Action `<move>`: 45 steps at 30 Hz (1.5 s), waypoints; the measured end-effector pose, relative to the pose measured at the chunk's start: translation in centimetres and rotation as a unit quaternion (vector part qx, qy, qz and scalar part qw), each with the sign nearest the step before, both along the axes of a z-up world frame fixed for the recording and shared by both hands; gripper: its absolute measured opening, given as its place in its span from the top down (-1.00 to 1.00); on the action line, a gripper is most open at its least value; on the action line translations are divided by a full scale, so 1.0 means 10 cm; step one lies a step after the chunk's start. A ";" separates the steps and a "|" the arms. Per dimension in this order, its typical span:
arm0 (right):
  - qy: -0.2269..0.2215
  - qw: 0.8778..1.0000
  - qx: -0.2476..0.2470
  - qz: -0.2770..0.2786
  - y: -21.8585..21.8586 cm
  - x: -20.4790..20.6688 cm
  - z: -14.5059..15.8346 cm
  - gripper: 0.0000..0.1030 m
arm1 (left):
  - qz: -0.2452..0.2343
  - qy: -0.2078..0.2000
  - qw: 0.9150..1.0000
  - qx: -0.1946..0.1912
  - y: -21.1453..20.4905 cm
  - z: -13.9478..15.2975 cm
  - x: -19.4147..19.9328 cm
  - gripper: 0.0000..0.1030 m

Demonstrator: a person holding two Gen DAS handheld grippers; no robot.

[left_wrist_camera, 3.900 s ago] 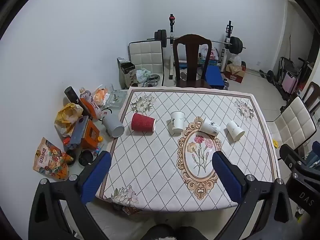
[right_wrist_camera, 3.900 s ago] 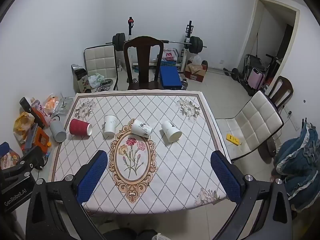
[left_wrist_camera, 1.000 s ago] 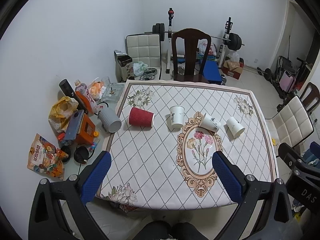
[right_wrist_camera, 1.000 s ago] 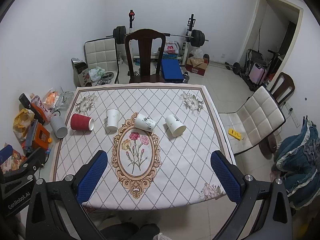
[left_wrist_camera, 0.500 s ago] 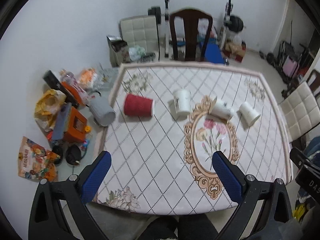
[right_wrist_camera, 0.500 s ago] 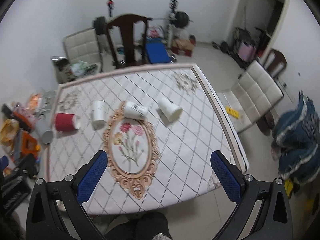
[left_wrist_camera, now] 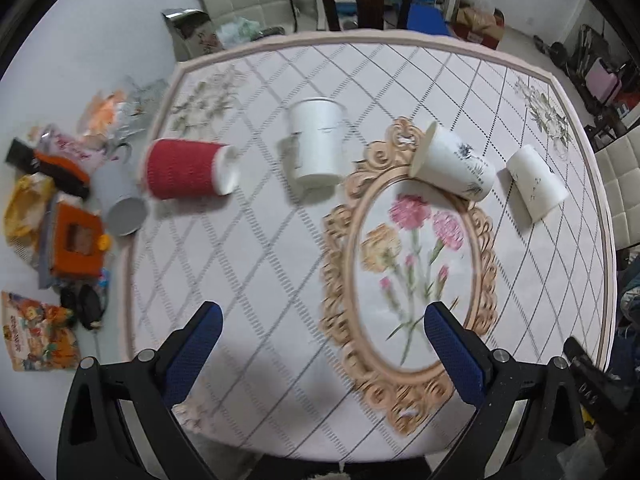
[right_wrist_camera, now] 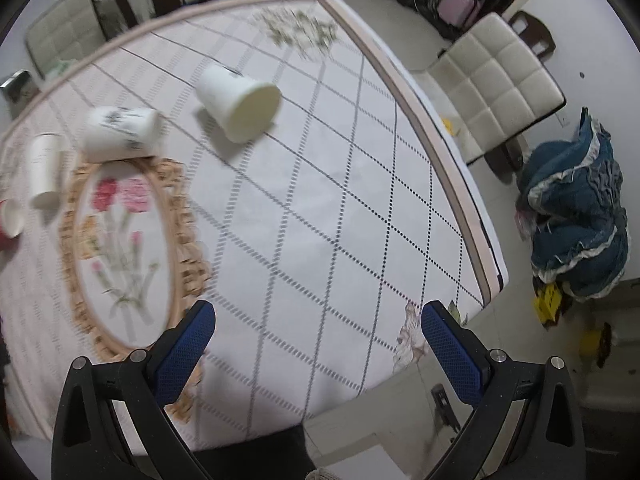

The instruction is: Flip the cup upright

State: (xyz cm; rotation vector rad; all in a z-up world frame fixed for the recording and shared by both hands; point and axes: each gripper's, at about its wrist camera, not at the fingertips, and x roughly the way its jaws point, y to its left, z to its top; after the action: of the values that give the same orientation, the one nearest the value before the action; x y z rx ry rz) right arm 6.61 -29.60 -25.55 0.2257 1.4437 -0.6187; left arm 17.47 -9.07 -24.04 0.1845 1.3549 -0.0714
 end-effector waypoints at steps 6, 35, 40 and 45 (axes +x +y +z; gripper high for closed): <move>0.034 0.999 -0.004 0.001 -0.41 0.36 -0.36 -1.00 | 0.011 0.036 0.999 -0.028 -0.47 -0.38 0.48 -0.99; 0.071 0.997 -0.010 -0.040 -1.47 0.99 -0.97 -1.00 | 0.099 0.105 0.985 -0.099 -0.75 -1.04 1.46 -0.41; 0.064 0.997 -0.011 -0.044 -1.47 0.94 -0.92 -1.00 | 0.024 0.067 0.997 -0.040 -0.73 -0.91 1.36 -0.41; 0.053 0.998 -0.012 -0.043 -1.33 0.90 -0.83 -1.00 | -0.029 0.039 0.999 -0.005 -0.56 -0.75 1.15 -0.39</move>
State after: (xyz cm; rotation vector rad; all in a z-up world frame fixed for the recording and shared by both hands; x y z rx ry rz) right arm 15.59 -42.92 -33.87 0.2402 1.5336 -0.7279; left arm 29.00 -14.69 -31.51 0.2152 1.4260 -0.1357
